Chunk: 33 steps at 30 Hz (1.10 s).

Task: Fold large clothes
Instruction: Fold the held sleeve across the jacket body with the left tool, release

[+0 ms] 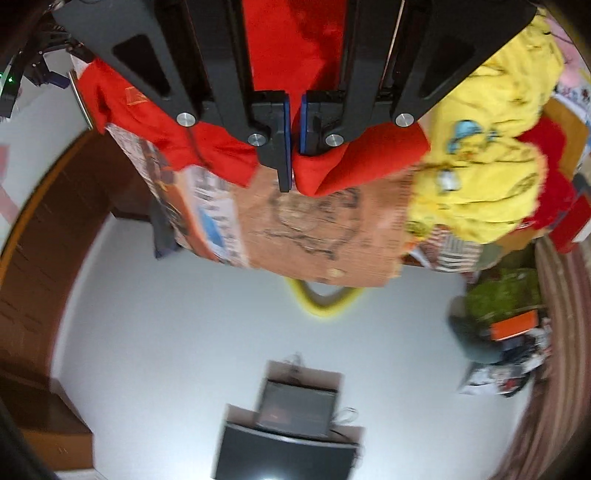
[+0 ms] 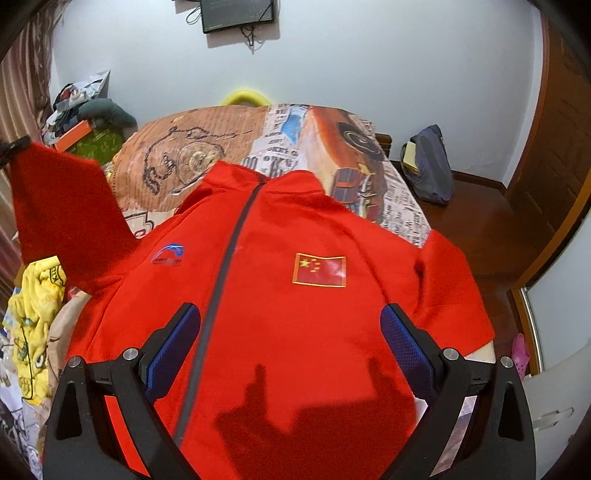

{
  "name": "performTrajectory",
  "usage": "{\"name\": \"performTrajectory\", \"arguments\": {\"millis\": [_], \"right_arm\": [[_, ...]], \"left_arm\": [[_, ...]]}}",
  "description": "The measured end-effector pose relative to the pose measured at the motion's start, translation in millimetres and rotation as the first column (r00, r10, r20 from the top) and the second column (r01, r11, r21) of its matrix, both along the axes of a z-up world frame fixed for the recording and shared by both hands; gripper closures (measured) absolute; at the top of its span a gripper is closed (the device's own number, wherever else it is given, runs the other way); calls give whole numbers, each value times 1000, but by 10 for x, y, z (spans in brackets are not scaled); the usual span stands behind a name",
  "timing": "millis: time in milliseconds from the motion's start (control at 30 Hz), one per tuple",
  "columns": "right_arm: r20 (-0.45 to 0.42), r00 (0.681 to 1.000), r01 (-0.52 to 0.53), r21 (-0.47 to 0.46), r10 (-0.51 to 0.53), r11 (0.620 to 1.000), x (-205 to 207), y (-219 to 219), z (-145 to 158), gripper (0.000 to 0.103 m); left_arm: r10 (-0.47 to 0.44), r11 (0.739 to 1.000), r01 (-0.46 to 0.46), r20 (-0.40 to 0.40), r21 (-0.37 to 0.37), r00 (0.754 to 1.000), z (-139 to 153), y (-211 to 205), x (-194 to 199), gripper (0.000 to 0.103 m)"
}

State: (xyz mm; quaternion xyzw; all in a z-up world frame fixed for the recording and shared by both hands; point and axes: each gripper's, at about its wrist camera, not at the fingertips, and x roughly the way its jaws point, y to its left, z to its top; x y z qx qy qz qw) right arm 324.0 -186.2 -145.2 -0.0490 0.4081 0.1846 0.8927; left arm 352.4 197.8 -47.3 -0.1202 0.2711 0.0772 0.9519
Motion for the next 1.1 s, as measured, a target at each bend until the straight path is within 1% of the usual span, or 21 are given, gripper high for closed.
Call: {"name": "performTrajectory", "arguments": {"millis": [67, 133, 167, 267, 333, 367, 433, 467, 500, 533, 567, 633, 700, 767, 800, 833, 867, 900, 933, 1000, 1100], "right_arm": [[3, 1000, -1, -9, 1, 1000, 10, -70, -7, 6], [8, 1000, -5, -22, 5, 1000, 22, -132, -27, 6], [9, 1000, -7, -27, 7, 1000, 25, -165, -36, 6], [3, 1000, -6, -39, 6, 999, 27, -241, -73, 6], [-5, 1000, -3, -42, 2, 999, 28, -301, -111, 6], [-7, 1000, 0, -42, 0, 999, 35, -328, -124, 6], [-15, 1000, 4, -42, -5, 999, 29, -390, -150, 6], [-17, 1000, 7, -42, -8, 999, 29, -408, -155, 6], [-18, 1000, 13, -44, -13, 999, 30, -432, -168, 6], [-20, 1000, 17, -46, -18, 999, 34, -455, -181, 6], [-22, 1000, 19, -48, -20, 999, 31, -473, -190, 6], [-28, 999, 25, -53, -27, 998, 32, -509, -209, 6], [-29, 999, 28, -56, -30, 998, 16, -534, -217, 6], [-31, 999, 29, -63, -31, 998, 11, -543, -231, 6], [-32, 999, 29, -68, -31, 997, 7, -547, -240, 6], [-33, 999, 28, -73, -30, 997, 9, -539, -245, 6], [-35, 999, 26, -79, -29, 997, 10, -529, -250, 6], [-38, 999, 23, -85, -26, 996, 14, -511, -252, 6], [-38, 999, 18, -91, -22, 996, 16, -487, -249, 6], [-33, 999, 7, -98, -10, 995, -6, -444, -231, 6], [-12, 1000, -20, -111, 19, 994, -49, -325, -176, 6]], "left_arm": [[-48, 999, 48, -26, 0, 998, -73, -281, 164, 101], [-109, 994, 109, -70, -8, 991, -224, -605, 344, 101], [-128, 992, 128, -87, -10, 988, -285, -713, 367, 101], [-202, 979, 199, -177, -36, 963, -584, -1130, 578, 101], [-255, 967, 249, -244, -59, 936, -844, -1408, 684, 101], [-273, 962, 265, -263, -66, 925, -924, -1485, 698, 101], [-326, 945, 315, -320, -87, 889, -1190, -1704, 738, 101], [-341, 940, 329, -337, -94, 878, -1276, -1797, 726, 101], [-361, 932, 349, -368, -101, 857, -1402, -1902, 730, 101], [-376, 924, 368, -401, -101, 835, -1522, -2004, 727, 101], [-384, 919, 382, -425, -93, 820, -1589, -2101, 709, 101], [-392, 906, 419, -479, -55, 786, -1776, -2284, 687, 101], [-393, 899, 437, -509, -36, 766, -1911, -2389, 665, 101], [-383, 898, 440, -519, -15, 764, -1969, -2433, 640, 99], [-386, 895, 446, -518, -9, 763, -1963, -2451, 612, 93], [-392, 892, 452, -519, -12, 759, -1951, -2453, 594, 84], [-407, 887, 462, -523, -28, 749, -1936, -2456, 566, 78], [-426, 879, 473, -527, -51, 735, -1907, -2449, 529, 65], [-444, 872, 486, -519, -62, 730, -1857, -2434, 475, 59], [-453, 863, 503, -504, -42, 735, -1763, -2406, 364, 55], [-450, 858, 514, -474, 6, 757, -1588, -2294, 136, 50]]}}
